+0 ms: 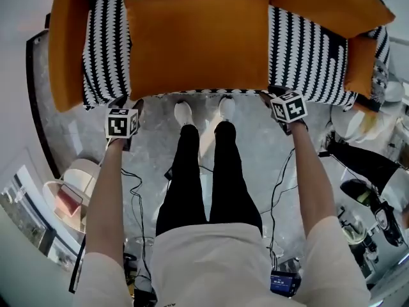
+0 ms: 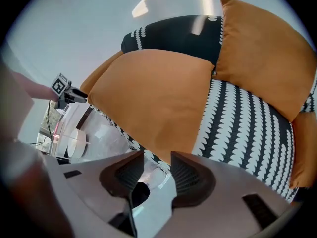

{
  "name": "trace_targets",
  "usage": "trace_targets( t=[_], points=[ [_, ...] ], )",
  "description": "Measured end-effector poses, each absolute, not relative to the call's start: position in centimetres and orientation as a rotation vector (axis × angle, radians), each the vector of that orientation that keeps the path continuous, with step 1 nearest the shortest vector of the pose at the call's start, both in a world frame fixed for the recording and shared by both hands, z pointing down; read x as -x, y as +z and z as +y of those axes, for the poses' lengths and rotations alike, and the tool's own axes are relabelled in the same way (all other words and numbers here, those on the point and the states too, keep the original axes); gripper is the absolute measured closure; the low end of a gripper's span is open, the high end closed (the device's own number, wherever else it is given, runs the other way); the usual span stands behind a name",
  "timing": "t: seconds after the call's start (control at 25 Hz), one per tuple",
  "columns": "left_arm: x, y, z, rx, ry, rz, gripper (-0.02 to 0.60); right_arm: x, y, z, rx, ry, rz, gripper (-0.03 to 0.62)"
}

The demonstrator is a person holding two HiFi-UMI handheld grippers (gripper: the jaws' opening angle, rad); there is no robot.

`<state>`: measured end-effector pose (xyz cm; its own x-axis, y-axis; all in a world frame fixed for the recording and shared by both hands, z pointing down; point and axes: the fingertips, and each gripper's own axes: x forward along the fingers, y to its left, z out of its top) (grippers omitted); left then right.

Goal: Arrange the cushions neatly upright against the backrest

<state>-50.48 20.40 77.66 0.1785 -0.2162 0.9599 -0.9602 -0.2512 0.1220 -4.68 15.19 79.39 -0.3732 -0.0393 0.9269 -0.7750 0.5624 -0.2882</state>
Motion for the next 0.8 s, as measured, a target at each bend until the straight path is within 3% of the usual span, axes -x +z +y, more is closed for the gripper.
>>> trace_targets(
  t=[0.16,0.36,0.72,0.8],
  points=[
    [49.7,78.7,19.4,-1.644,1.206,-1.113,0.334,3.9,81.1,15.6,-0.604,0.905,-1.778,0.333],
    [49.1,79.9,19.1,-1.636,1.288,-1.091,0.334,2.5,84.1,16.1,-0.504,0.900,-1.726,0.271],
    [48.9,81.8,19.1,-1.618,1.379,-1.075,0.355,3.3,88.1,14.9,-0.423,0.750,-1.674,0.258],
    [48.7,82.0,18.9,-1.631,1.387,-1.059,0.381,3.9,88.4,14.5,-0.419,0.719,-1.673,0.294]
  ],
)
